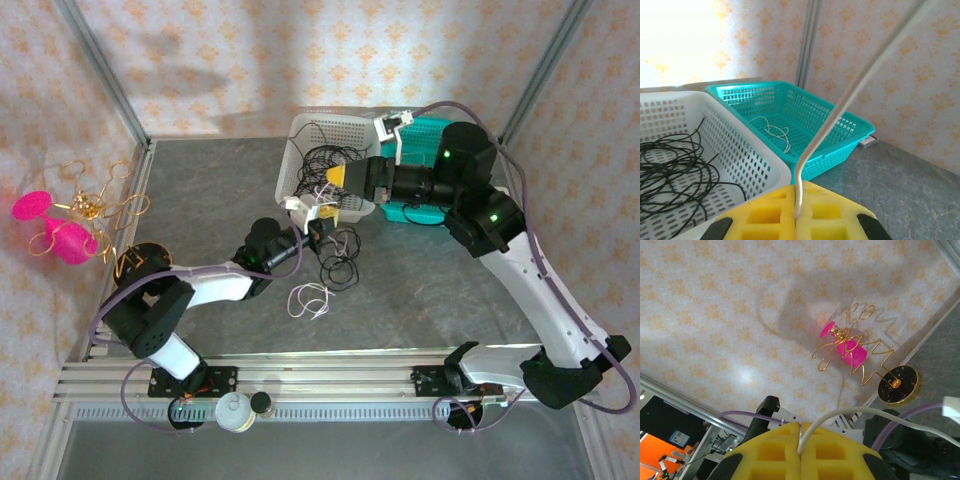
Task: Untangle the cables
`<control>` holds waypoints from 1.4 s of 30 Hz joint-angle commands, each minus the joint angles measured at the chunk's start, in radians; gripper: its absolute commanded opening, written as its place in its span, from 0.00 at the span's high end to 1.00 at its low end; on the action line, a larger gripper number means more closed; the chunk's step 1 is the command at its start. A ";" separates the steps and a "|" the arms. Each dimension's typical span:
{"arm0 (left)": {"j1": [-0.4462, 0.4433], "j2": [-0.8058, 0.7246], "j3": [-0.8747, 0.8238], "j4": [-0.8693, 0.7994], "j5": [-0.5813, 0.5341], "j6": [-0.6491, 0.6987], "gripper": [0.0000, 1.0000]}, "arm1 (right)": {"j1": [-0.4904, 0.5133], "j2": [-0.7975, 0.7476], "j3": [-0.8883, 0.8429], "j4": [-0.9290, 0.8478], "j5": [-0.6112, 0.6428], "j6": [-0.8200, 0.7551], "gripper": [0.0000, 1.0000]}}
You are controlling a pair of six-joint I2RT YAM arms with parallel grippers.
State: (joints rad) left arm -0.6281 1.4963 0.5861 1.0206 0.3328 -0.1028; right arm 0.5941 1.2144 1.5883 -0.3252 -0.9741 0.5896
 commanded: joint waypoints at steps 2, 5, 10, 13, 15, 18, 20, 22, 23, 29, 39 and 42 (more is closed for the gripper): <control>0.007 -0.091 -0.079 0.017 -0.087 0.022 1.00 | -0.027 -0.027 0.073 -0.010 0.023 -0.048 1.00; 0.009 -0.145 -0.126 -0.001 -0.114 0.017 1.00 | -0.050 -0.028 0.098 -0.027 0.036 -0.062 1.00; 0.011 -0.195 -0.179 -0.013 -0.148 0.007 1.00 | -0.072 -0.027 0.145 -0.048 0.047 -0.076 1.00; 0.012 -0.225 -0.189 -0.039 -0.192 0.005 1.00 | -0.074 -0.027 0.158 -0.059 0.051 -0.080 1.00; 0.011 -0.243 -0.189 -0.053 -0.213 0.009 1.00 | -0.075 -0.027 0.153 -0.062 0.054 -0.080 1.00; 0.012 -0.264 -0.181 -0.078 -0.219 0.023 1.00 | -0.076 -0.027 0.130 -0.057 0.060 -0.081 1.00; 0.011 -0.273 -0.166 -0.124 -0.218 0.031 1.00 | -0.076 -0.058 0.112 -0.054 0.065 -0.081 1.00; 0.011 -0.285 -0.157 -0.188 -0.232 0.024 0.98 | -0.076 -0.061 0.093 -0.049 0.066 -0.087 1.00; 0.011 -0.292 -0.156 -0.223 -0.240 0.010 0.87 | -0.077 -0.061 0.081 -0.048 0.067 -0.090 1.00; 0.011 -0.329 -0.169 -0.529 -0.239 -0.155 0.30 | -0.077 -0.072 -0.020 -0.020 0.085 -0.112 1.00; 0.005 -0.450 -0.156 -0.852 -0.133 -0.266 0.08 | -0.077 -0.059 -0.203 0.069 0.099 -0.116 1.00; 0.006 -0.557 -0.119 -0.892 -0.108 -0.256 0.19 | -0.078 -0.060 -0.241 0.099 0.091 -0.104 1.00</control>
State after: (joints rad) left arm -0.6254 1.0222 0.4171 0.1913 0.1837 -0.3428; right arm 0.5224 1.1641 1.3636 -0.3180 -0.8825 0.4931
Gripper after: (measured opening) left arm 0.832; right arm 0.061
